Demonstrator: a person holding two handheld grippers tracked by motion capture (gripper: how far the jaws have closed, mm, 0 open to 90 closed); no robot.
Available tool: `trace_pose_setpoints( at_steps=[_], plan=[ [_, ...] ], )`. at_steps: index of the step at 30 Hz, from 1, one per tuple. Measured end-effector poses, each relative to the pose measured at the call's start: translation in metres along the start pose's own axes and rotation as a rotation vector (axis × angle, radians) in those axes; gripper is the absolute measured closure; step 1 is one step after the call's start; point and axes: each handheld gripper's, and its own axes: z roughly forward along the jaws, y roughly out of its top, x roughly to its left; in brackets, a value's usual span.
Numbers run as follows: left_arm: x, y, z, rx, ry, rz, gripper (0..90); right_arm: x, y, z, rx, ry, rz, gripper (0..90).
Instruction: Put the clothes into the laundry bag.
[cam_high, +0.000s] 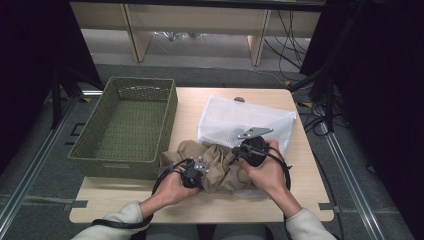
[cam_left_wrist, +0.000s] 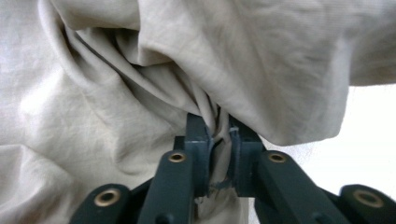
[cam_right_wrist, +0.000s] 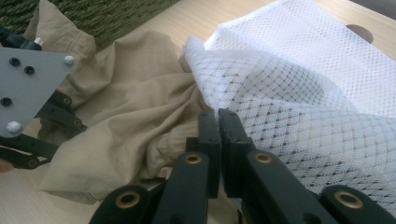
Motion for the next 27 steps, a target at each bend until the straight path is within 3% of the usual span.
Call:
trace_pose_setpoints(
  at_steps=[5, 6, 9, 10, 12, 14, 15, 16, 18, 20, 22, 25, 27],
  plan=[
    [-0.001, 0.000, -0.002, -0.031, -0.005, -0.013, 85.3, 0.000, 0.000, -0.001, -0.006, -0.003, 0.002, 89.8],
    [-0.002, 0.001, -0.003, -0.052, -0.007, -0.031, 85.6, 0.000, 0.001, -0.002, -0.002, -0.003, 0.021, 89.9],
    [-0.004, 0.004, -0.012, -0.092, -0.042, -0.043, 86.1, 0.001, 0.001, -0.003, -0.003, -0.004, 0.011, 89.8],
    [-0.003, 0.006, -0.016, -0.102, -0.054, -0.031, 86.2, 0.003, 0.000, -0.003, 0.001, -0.004, 0.043, 89.8],
    [-0.006, 0.010, -0.024, -0.150, -0.074, -0.056, 86.3, 0.001, 0.001, -0.003, -0.006, -0.008, 0.014, 89.8],
    [-0.011, 0.014, -0.027, -0.236, -0.090, -0.120, 86.3, 0.001, 0.001, -0.003, -0.019, -0.014, 0.010, 89.8],
    [-0.012, 0.016, -0.030, -0.249, -0.090, -0.107, 86.4, 0.001, 0.001, -0.004, -0.019, -0.015, 0.003, 89.8],
    [-0.014, 0.017, -0.032, -0.270, -0.092, -0.128, 86.4, 0.001, 0.001, -0.005, -0.024, -0.013, -0.006, 89.8],
    [-0.016, 0.020, -0.035, -0.297, -0.087, -0.123, 86.4, 0.003, 0.003, -0.006, -0.024, -0.012, 0.014, 89.8],
    [-0.017, 0.022, -0.037, -0.319, -0.094, -0.107, 86.4, 0.003, 0.003, -0.006, -0.035, -0.012, -0.010, 89.9],
    [-0.018, 0.025, -0.038, -0.331, -0.094, -0.124, 86.4, 0.006, 0.003, -0.008, -0.034, -0.018, 0.006, 89.9],
    [-0.019, 0.029, -0.042, -0.355, -0.088, -0.110, 86.4, 0.007, 0.005, -0.009, -0.048, -0.008, -0.019, 89.9],
    [-0.019, 0.032, -0.044, -0.377, -0.092, -0.115, 86.5, 0.009, 0.007, -0.012, -0.051, -0.002, -0.003, 89.9]
  ],
)
